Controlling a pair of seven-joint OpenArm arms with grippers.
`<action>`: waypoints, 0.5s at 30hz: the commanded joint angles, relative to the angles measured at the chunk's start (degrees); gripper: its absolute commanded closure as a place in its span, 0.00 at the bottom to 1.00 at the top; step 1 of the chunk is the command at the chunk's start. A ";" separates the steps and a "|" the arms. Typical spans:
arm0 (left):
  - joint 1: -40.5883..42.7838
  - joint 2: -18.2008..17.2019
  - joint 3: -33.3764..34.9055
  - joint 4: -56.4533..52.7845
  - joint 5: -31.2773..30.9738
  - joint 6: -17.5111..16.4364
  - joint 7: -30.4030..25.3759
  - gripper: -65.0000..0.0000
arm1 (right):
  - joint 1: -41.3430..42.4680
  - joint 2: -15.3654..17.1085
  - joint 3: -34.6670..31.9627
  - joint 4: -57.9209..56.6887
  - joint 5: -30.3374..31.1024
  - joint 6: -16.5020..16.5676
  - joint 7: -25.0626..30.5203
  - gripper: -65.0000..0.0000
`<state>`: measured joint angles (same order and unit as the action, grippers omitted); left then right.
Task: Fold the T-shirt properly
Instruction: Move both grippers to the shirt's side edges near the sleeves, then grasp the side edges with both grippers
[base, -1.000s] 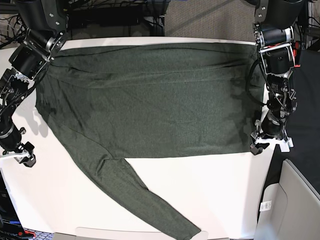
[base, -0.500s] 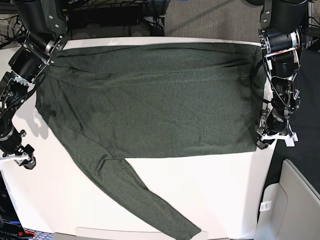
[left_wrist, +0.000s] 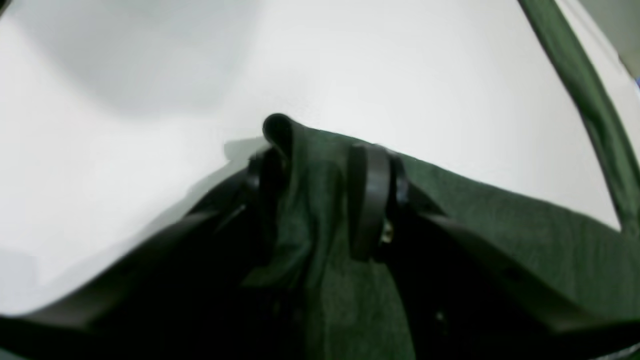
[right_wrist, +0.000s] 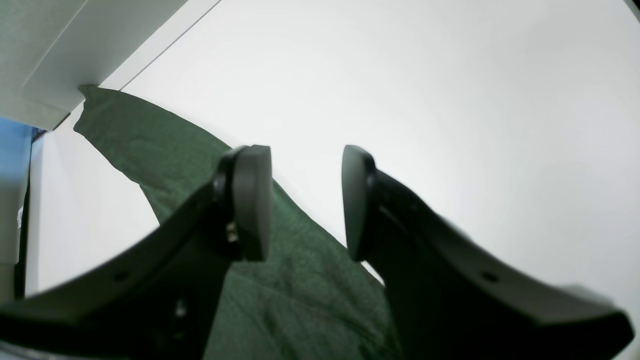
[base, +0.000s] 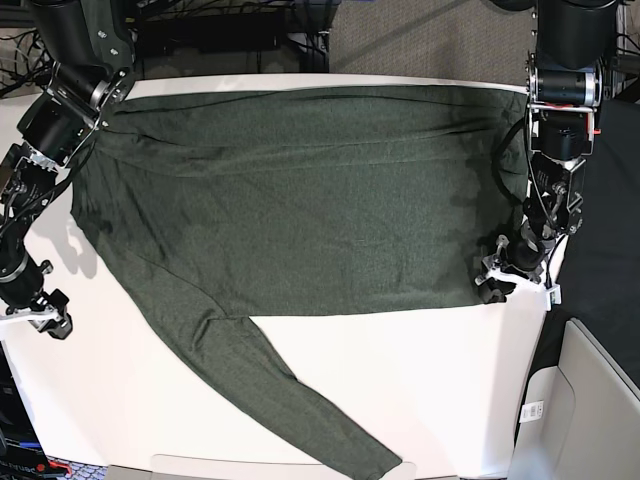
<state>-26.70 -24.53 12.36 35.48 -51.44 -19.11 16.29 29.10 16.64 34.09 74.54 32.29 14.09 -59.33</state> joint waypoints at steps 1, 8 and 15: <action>-0.33 -0.04 1.75 -0.01 1.20 0.43 3.88 0.67 | 1.71 1.07 -0.02 1.02 1.16 0.37 1.44 0.64; -0.86 -0.39 11.68 0.08 1.20 0.34 3.44 0.94 | 1.80 0.98 -0.02 1.02 1.16 0.37 1.44 0.64; -0.51 -3.20 13.35 7.28 1.20 0.34 3.27 1.00 | 2.50 0.98 -0.02 0.75 0.37 0.29 2.23 0.64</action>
<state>-26.63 -26.94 25.61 42.57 -50.78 -19.22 18.41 29.56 16.62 34.09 74.48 31.81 14.04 -58.63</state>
